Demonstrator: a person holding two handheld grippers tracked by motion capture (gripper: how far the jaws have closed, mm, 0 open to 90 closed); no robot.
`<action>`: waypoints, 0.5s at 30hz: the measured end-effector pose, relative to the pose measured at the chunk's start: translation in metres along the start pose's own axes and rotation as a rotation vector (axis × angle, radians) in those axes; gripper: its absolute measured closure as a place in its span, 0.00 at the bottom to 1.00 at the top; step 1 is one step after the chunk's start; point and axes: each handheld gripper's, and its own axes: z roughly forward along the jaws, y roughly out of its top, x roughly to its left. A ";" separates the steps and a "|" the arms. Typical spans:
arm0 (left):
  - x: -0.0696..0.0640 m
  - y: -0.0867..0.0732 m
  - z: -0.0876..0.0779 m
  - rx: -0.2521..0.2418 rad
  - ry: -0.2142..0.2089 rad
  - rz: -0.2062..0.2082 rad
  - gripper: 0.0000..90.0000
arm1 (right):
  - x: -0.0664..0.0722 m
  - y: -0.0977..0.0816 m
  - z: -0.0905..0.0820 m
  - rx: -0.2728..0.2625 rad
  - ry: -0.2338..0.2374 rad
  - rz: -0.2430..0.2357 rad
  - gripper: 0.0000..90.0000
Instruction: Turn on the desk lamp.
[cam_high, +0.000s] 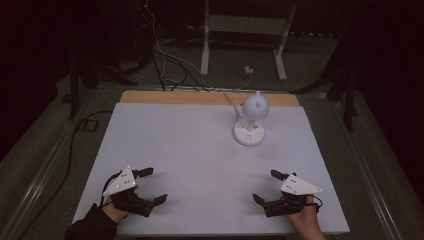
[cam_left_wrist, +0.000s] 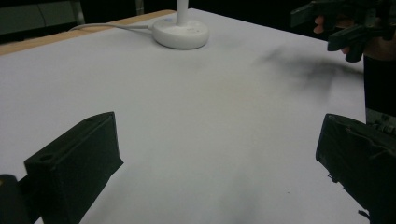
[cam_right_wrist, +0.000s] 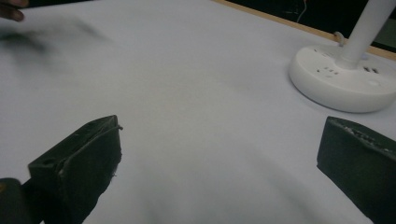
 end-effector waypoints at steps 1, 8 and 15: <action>0.000 0.000 0.000 0.000 0.000 0.007 0.00 | 0.000 0.000 0.000 0.000 0.000 0.000 0.00; 0.000 0.000 0.001 -0.013 0.005 0.007 0.00 | 0.002 -0.002 0.002 0.026 -0.021 -0.037 0.00; 0.000 -0.001 0.001 -0.015 0.012 0.021 0.00 | 0.005 -0.003 0.006 0.079 -0.007 -0.050 0.00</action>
